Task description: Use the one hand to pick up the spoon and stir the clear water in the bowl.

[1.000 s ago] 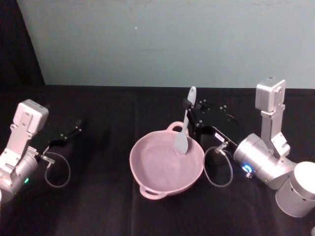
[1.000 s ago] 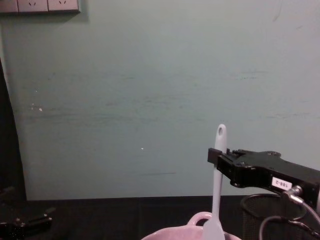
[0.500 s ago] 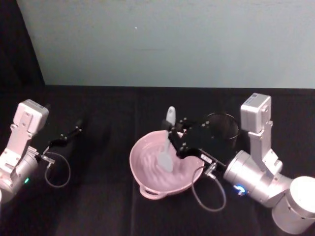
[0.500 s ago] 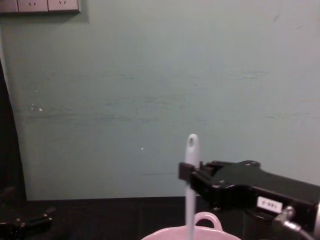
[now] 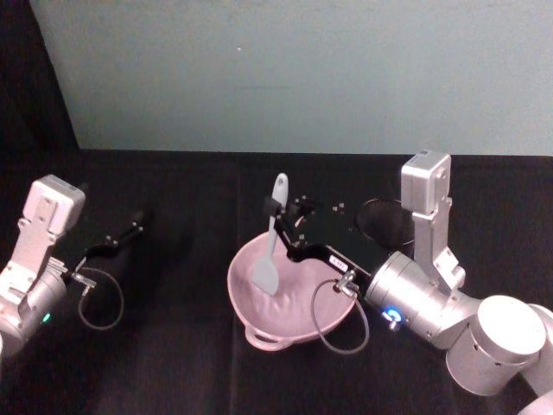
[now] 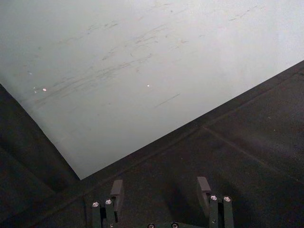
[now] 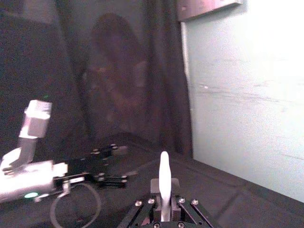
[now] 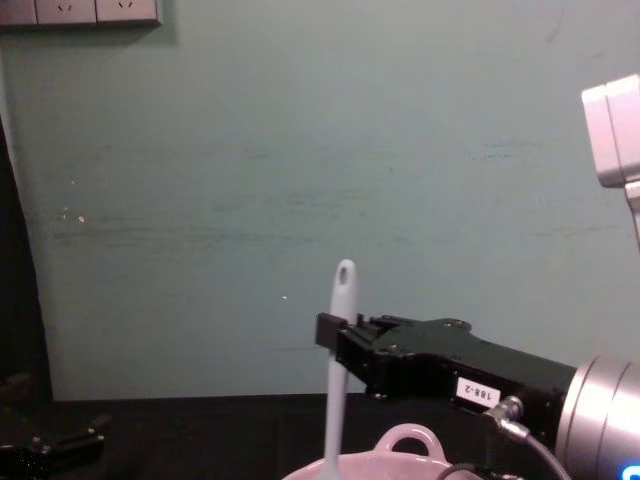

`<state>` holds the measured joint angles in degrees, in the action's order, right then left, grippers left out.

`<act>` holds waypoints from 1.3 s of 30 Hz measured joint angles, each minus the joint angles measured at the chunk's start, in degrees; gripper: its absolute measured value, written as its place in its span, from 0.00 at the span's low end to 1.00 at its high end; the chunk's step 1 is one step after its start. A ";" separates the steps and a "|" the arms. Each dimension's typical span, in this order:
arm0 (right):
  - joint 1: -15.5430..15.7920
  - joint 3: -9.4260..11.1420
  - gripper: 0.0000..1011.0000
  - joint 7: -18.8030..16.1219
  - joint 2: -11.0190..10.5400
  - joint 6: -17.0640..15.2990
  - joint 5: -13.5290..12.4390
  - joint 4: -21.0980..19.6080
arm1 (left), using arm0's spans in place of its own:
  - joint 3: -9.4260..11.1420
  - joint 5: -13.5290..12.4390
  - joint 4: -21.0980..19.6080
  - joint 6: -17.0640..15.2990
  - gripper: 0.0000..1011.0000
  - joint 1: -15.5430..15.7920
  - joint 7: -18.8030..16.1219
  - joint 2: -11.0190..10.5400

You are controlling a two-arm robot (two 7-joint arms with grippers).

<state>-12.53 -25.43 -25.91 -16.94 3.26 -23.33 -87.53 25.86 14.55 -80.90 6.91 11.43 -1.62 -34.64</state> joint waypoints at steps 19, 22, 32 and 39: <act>-0.01 4.41 0.11 2.84 -1.62 1.05 0.10 1.65 | 0.00 0.00 0.00 0.00 0.99 0.00 0.00 0.00; 0.98 4.12 0.11 2.82 -2.42 0.77 1.05 0.14 | 0.00 0.00 0.00 0.00 0.99 0.00 0.00 0.00; 3.78 2.30 0.11 0.79 -3.08 -0.04 0.51 -5.07 | 0.00 0.00 0.00 0.00 0.99 0.00 0.00 0.00; 4.14 2.50 0.11 0.23 -2.94 -0.61 -2.15 -6.28 | 0.00 0.00 0.00 0.00 0.99 0.00 0.00 0.00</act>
<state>-8.39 -22.93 -25.68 -19.88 2.65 -25.48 -93.81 25.86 14.55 -80.90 6.91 11.43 -1.62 -34.64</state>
